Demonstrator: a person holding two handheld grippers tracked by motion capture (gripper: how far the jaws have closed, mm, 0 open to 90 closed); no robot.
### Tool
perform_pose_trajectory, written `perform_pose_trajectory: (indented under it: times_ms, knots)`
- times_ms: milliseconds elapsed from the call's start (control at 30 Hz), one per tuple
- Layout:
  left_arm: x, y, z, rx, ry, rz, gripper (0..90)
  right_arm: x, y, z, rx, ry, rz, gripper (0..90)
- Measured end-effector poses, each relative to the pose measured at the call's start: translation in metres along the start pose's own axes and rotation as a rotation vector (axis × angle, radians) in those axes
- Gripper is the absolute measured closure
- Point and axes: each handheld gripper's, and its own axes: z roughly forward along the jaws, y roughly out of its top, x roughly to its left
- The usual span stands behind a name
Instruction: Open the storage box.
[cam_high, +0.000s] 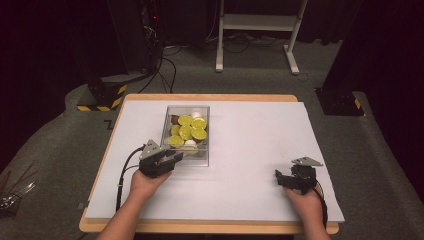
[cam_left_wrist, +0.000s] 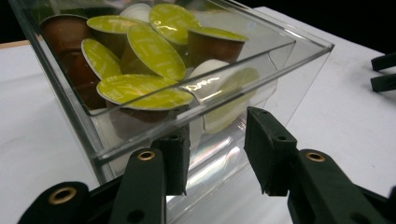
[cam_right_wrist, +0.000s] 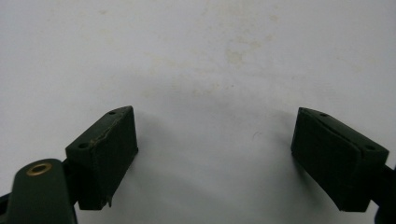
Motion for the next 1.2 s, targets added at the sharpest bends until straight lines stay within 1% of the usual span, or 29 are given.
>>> perform_pose_trajectory:
  times_ms: [67, 100, 133, 167, 233, 333, 367, 500, 600, 667, 733, 833, 900, 933, 967, 1000, 1033, 1067, 1167, 1200]
  knots:
    - [0.002, 0.0, 0.001, 0.002, -0.018, -0.004, 61.8, 0.0, 0.0, 0.0, 0.0, 0.0, 0.0, 14.5]
    - [0.002, -0.001, 0.001, -0.001, -0.023, -0.008, 62.9, 0.0, 0.0, 0.0, 0.0, -0.001, -0.001, 14.6]
    - [0.003, -0.001, 0.001, 0.004, -0.028, -0.004, 63.6, 0.0, 0.0, 0.0, 0.0, -0.001, 0.0, 14.6]
    - [0.003, -0.001, 0.002, 0.001, -0.034, -0.015, 63.8, 0.0, 0.0, 0.0, -0.001, -0.002, -0.002, 14.6]
    - [0.005, -0.001, 0.002, 0.005, -0.046, -0.014, 64.5, 0.0, 0.0, 0.0, 0.0, -0.002, 0.0, 14.6]
    - [0.005, -0.002, 0.003, -0.008, -0.05, -0.019, 65.5, 0.0, 0.0, 0.0, -0.001, -0.002, -0.001, 14.7]
    - [0.006, -0.002, 0.002, -0.005, -0.059, -0.022, 66.3, 0.0, 0.0, 0.0, -0.001, -0.002, -0.001, 14.7]
    - [0.009, -0.002, 0.001, -0.012, -0.091, -0.04, 71.5, 0.0, 0.0, 0.0, -0.002, -0.004, -0.003, 14.8]
    - [0.011, -0.003, 0.0, -0.016, -0.104, -0.062, 72.2, 0.001, 0.0, 0.0, -0.001, -0.004, -0.004, 14.9]
    - [0.012, -0.003, 0.001, -0.019, -0.097, -0.067, 70.3, 0.001, 0.0, 0.0, -0.002, -0.005, -0.006, 15.0]
    - [0.012, -0.003, 0.0, -0.019, -0.094, -0.06, 69.8, 0.001, 0.0, -0.001, -0.001, -0.005, -0.003, 15.1]
    - [0.011, -0.004, 0.0, -0.026, -0.082, -0.06, 68.2, 0.001, 0.0, -0.001, -0.003, -0.005, -0.004, 15.3]
    - [0.009, -0.005, 0.001, -0.047, -0.069, -0.044, 67.0, 0.001, 0.0, -0.001, -0.003, -0.005, -0.004, 15.4]
    - [0.008, -0.006, 0.001, -0.051, -0.065, -0.016, 66.5, 0.001, 0.0, -0.001, -0.003, -0.004, -0.004, 15.4]
    - [0.007, -0.007, 0.0, -0.056, -0.062, -0.001, 66.6, 0.001, 0.0, -0.001, -0.003, -0.004, -0.004, 15.4]
    - [0.007, -0.007, 0.0, -0.06, -0.065, 0.002, 67.1, 0.001, 0.0, -0.001, -0.004, -0.004, -0.005, 15.4]
    - [0.007, -0.007, 0.0, -0.06, -0.065, 0.002, 68.0, 0.001, 0.0, -0.001, -0.004, -0.004, -0.005, 15.4]
    - [0.007, -0.006, 0.0, -0.07, -0.078, -0.011, 68.0, 0.001, 0.0, -0.001, -0.004, -0.004, -0.005, 15.5]
    - [0.007, -0.005, 0.0, -0.069, -0.074, -0.023, 67.3, 0.001, 0.0, -0.001, -0.004, -0.003, -0.006, 15.6]
    - [0.007, -0.004, -0.001, -0.067, -0.073, -0.024, 68.3, 0.001, 0.0, -0.001, -0.004, -0.003, -0.006, 15.6]
